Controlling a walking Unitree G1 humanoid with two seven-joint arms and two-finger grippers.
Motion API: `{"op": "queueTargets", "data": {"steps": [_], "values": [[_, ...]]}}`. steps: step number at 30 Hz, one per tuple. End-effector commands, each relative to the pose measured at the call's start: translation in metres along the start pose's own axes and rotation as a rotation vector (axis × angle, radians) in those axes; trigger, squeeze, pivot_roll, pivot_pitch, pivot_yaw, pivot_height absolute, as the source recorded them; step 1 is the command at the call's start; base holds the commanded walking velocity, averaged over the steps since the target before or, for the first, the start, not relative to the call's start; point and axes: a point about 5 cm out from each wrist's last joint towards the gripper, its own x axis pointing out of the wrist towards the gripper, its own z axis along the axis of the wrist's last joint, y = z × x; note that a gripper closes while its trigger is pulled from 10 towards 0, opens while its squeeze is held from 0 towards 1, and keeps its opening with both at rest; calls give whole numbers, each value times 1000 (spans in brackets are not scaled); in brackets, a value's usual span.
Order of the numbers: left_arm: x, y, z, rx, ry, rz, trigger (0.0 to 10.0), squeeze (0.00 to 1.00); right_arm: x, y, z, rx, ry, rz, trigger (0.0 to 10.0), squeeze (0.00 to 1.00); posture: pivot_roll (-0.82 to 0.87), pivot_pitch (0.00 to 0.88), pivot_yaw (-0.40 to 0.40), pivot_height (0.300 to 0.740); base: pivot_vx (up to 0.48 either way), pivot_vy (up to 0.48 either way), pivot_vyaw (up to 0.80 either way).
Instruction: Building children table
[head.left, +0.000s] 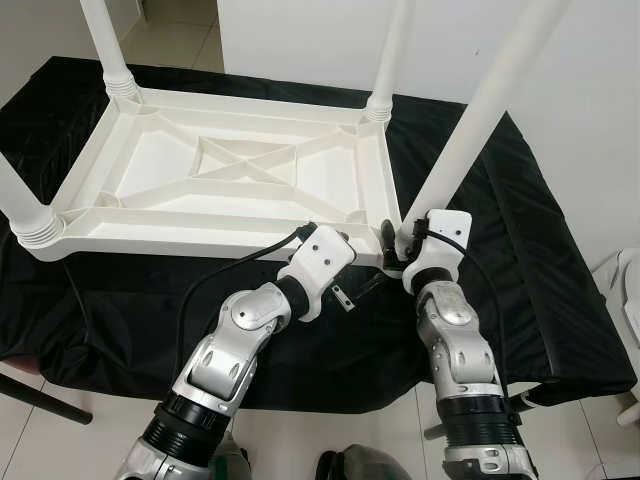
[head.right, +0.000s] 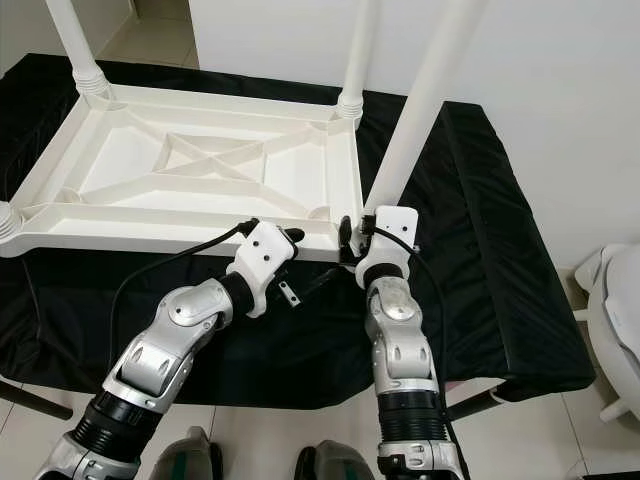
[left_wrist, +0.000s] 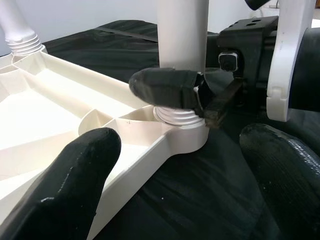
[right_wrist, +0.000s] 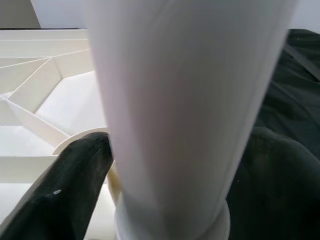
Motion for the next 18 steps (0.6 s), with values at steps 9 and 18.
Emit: {"op": "queueTargets", "data": {"steps": [9,18], "values": [[0,1,0,10,6,17,10000,0,12,-17,2,-68,16,388,10000,0,-1,0,-73,740,0,0,0],[-1,5,2,21,7,16,10000,0,20,-21,-5,-156,84,670,10000,0,10,0,-56,740,0,0,0]]}}
